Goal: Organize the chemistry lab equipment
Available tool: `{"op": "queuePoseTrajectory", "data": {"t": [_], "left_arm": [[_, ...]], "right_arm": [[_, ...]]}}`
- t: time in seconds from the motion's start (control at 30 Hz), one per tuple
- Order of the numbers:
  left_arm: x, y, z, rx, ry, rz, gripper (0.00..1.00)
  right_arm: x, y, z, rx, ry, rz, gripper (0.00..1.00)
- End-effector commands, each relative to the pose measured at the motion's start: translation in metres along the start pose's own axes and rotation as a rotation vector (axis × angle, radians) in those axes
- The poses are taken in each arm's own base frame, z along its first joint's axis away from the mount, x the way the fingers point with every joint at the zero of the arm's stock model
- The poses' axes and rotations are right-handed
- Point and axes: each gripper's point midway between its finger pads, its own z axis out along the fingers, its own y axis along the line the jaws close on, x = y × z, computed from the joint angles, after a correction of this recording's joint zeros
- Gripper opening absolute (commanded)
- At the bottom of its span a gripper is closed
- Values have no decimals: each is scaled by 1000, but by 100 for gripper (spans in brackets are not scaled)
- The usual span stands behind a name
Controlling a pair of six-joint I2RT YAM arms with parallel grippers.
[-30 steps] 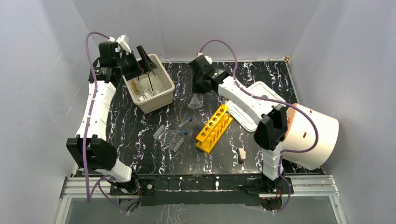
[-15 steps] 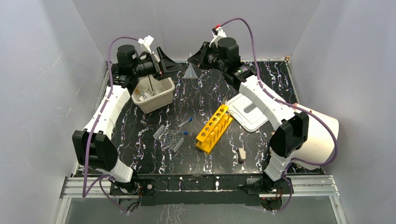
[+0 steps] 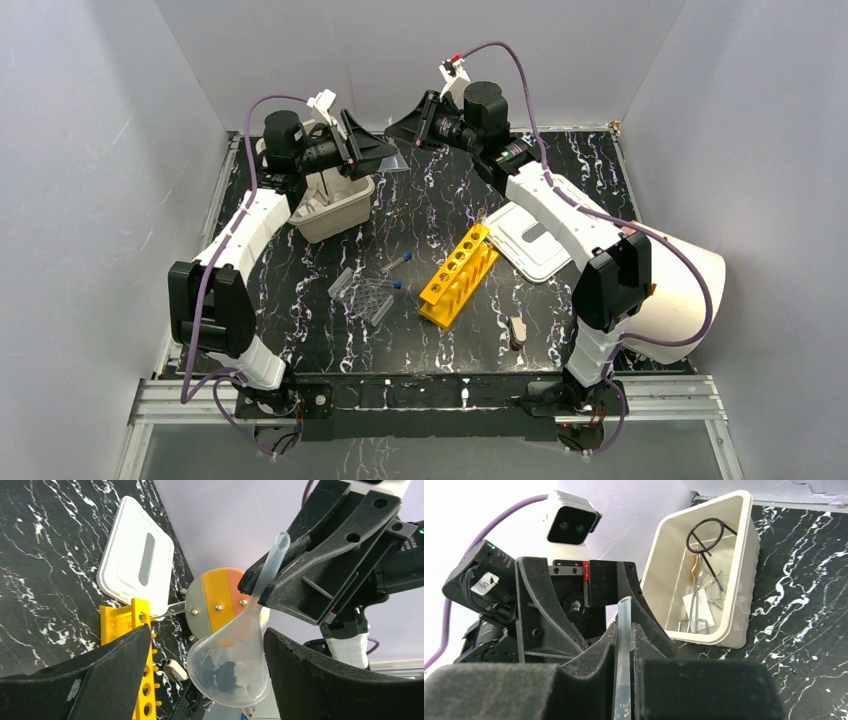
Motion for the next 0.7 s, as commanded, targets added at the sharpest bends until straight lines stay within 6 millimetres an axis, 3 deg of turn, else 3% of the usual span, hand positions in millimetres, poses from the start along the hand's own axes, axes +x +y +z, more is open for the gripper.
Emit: {"op": "queuePoseTrajectory", "data": {"t": [0.0,0.27,0.67], "left_arm": [[3,-31,-6,110,5,29,80],[7,-30,-4,122,2,-2,65],[6,-18,-2,51,-11,3,22]], "right_arm": [[-9,18,4,-106,-22,-2,10],[2,13,14,-133,9,44,10],[11,1,26,-137,32,100,14]]}}
